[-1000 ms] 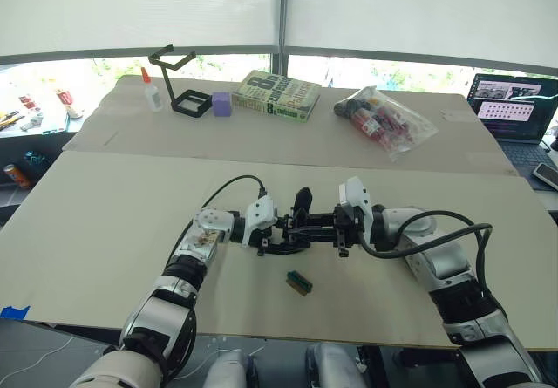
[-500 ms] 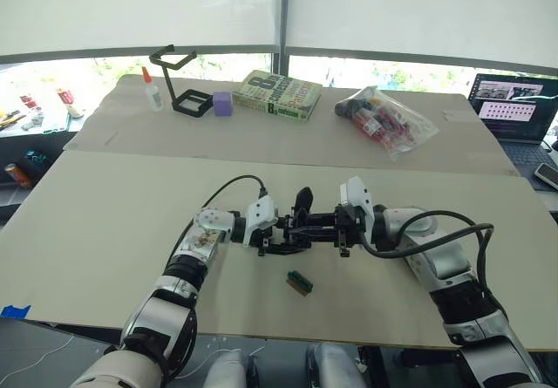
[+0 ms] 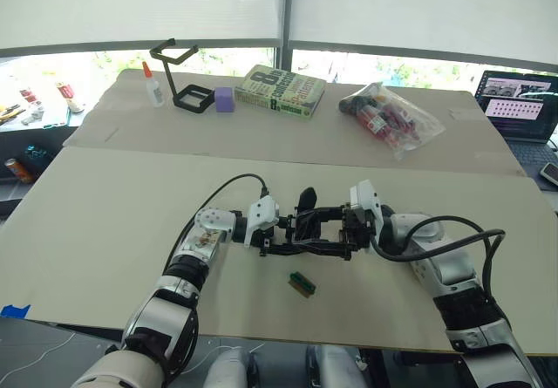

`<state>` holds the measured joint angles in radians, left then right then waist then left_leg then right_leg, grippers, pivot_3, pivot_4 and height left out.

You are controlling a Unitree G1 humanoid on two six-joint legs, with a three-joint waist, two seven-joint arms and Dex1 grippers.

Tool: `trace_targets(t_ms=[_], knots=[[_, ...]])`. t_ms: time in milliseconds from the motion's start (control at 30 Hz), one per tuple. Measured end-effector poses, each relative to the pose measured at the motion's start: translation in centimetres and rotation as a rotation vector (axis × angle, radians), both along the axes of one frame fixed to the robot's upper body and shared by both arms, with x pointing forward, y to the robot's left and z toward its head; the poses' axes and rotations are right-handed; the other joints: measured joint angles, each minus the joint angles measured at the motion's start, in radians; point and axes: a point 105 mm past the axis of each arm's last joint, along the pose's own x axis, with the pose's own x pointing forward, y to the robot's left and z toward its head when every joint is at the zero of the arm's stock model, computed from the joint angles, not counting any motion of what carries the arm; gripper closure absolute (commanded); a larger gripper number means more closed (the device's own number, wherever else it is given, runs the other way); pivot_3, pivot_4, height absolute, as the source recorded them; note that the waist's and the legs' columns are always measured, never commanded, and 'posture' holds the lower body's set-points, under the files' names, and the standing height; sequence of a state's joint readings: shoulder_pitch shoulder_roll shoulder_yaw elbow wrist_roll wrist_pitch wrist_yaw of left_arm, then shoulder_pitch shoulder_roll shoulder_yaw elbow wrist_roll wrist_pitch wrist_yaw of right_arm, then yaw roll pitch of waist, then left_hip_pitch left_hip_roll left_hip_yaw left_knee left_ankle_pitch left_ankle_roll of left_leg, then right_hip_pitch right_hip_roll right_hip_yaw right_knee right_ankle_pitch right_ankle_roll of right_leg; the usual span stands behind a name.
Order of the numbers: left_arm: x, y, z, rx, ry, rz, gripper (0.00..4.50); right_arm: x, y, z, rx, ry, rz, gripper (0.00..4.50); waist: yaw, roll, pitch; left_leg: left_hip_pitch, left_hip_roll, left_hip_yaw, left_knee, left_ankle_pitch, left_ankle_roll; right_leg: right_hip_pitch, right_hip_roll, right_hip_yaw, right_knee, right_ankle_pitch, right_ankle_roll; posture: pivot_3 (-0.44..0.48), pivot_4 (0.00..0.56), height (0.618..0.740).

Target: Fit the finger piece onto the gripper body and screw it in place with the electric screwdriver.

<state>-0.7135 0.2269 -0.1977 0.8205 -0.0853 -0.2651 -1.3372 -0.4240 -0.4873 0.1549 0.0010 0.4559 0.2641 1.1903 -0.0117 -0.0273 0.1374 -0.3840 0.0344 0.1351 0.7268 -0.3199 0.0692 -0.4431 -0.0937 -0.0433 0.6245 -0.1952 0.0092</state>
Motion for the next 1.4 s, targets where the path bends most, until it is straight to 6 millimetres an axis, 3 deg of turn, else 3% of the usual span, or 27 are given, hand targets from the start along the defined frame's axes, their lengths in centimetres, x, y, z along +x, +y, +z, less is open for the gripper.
trace_targets(t_ms=[233,300,400,700,900,1067,1167,1300,1400], knots=[[0.0,-0.1,0.0,-0.003,0.002,0.003,2.19,-0.3,0.3,1.6,0.097,-0.063,0.015,0.02,0.000,0.000,0.000,0.000,0.000,0.000,0.000,0.000,0.000,0.000,0.000,0.000,0.000,0.000,0.000,0.000,0.150,0.740],[0.0,-0.1,0.0,-0.011,0.012,0.006,1.14,-0.4,0.3,2.3,0.110,-0.088,0.014,0.00,0.000,0.000,0.000,0.000,0.000,0.000,0.000,0.000,0.000,0.000,0.000,0.000,0.000,0.000,0.000,0.000,0.150,0.740],[0.2,-0.1,0.0,-0.027,0.025,0.029,0.03,-1.0,0.0,3.3,0.111,-0.133,0.027,0.00,0.000,0.001,0.002,-0.001,0.000,-0.001,0.000,0.000,0.000,0.000,0.000,-0.001,0.000,0.000,0.000,0.000,0.150,0.740],[0.3,1.4,0.2,-0.035,0.003,0.081,0.03,-3.8,-2.7,5.8,0.089,-0.236,-0.001,0.00,0.000,0.002,0.003,-0.002,0.000,-0.001,-0.001,0.000,0.000,-0.001,0.000,-0.002,-0.002,0.000,0.001,0.000,0.150,0.740],[-1.7,6.9,0.6,-0.044,0.045,0.107,0.03,-4.6,-7.2,6.5,0.099,-0.183,-0.237,0.00,0.002,0.002,0.003,-0.001,0.000,-0.001,-0.009,0.005,-0.009,-0.002,0.000,-0.003,-0.007,0.000,0.001,0.000,0.150,0.740],[-4.1,10.0,3.6,-0.066,-0.040,0.079,0.03,-6.2,-12.2,5.8,0.058,-0.148,-0.507,0.00,0.025,0.002,0.003,-0.003,0.000,-0.001,-0.012,0.005,-0.009,-0.001,0.000,-0.005,-0.013,0.000,0.001,0.000,0.150,0.740],[-5.6,10.9,5.5,-0.073,-0.088,0.078,0.03,-8.4,-15.5,4.4,-0.035,-0.137,-0.652,0.00,0.034,0.003,0.003,-0.001,-0.001,-0.002,-0.012,0.004,-0.006,0.003,-0.001,-0.005,-0.015,-0.002,0.003,0.000,0.150,0.740],[-7.1,11.4,6.6,-0.080,-0.126,0.076,0.03,-11.8,-19.3,2.2,-0.120,-0.081,-0.819,0.00,0.035,0.003,0.003,0.001,-0.002,-0.001,-0.012,0.002,-0.003,0.004,-0.001,-0.003,-0.015,-0.003,0.005,0.000,0.150,0.740],[-8.3,11.2,7.3,-0.102,-0.098,0.073,0.03,-15.4,-21.8,-0.2,-0.142,0.035,-0.956,0.00,0.036,0.004,0.004,0.003,-0.001,-0.001,-0.013,0.000,-0.001,0.005,-0.001,-0.002,-0.014,-0.004,0.005,0.000,0.150,0.740]])
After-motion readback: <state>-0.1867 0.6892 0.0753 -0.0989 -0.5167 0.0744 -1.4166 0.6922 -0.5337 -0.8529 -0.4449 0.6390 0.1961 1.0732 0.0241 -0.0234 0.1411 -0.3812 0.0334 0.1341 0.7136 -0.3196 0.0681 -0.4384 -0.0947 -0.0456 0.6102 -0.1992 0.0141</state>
